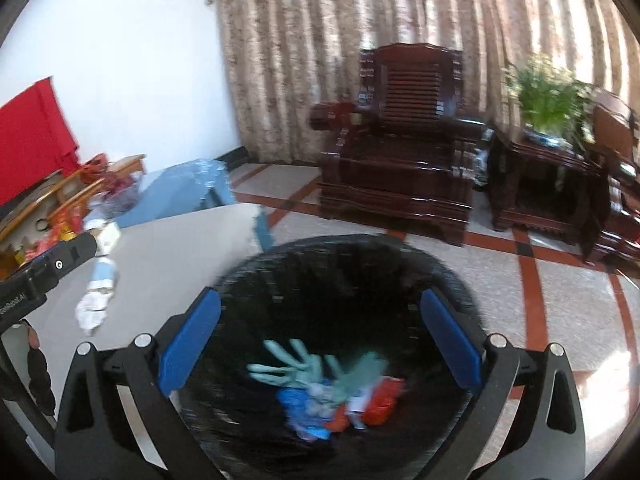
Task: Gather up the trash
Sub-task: 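Return to the table and grasp the white plastic bag with the left tool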
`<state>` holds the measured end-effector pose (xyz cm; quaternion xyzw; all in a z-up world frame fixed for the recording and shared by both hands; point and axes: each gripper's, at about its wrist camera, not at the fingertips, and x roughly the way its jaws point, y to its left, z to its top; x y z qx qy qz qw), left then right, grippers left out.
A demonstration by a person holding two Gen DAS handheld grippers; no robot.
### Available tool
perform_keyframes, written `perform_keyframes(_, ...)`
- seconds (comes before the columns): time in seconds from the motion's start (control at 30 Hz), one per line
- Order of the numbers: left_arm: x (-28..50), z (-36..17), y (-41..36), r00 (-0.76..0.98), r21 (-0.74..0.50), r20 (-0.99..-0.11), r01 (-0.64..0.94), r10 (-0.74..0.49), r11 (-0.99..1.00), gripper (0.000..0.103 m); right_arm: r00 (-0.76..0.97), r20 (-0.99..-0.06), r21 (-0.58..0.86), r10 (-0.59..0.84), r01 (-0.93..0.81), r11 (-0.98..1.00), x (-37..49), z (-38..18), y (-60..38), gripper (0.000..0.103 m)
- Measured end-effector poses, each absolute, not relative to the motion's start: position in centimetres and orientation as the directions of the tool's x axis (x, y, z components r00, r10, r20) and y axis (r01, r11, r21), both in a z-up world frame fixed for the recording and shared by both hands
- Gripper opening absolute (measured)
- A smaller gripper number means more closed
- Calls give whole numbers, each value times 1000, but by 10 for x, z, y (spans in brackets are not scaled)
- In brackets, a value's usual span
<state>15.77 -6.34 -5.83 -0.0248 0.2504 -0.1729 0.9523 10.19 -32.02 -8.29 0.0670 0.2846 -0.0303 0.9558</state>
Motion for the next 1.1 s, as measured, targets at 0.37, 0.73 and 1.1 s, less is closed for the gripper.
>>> perform_keyframes(0.37,143,-76,79,873,-67,-485,31,-60,997,91,834,-536,88,129,-96,991,141,-78,-209,98)
perform_keyframes(0.73,172,-126,124,820,-34,-572,-17,-5,999,91,807,-562,54,182,-184,981,186,-105,-134,98)
perform_keyframes(1.1,227,-173,106,767,-82,-641,-50,-14,995,91,780,-604,40,160,-171,984,219,-132,-127,98)
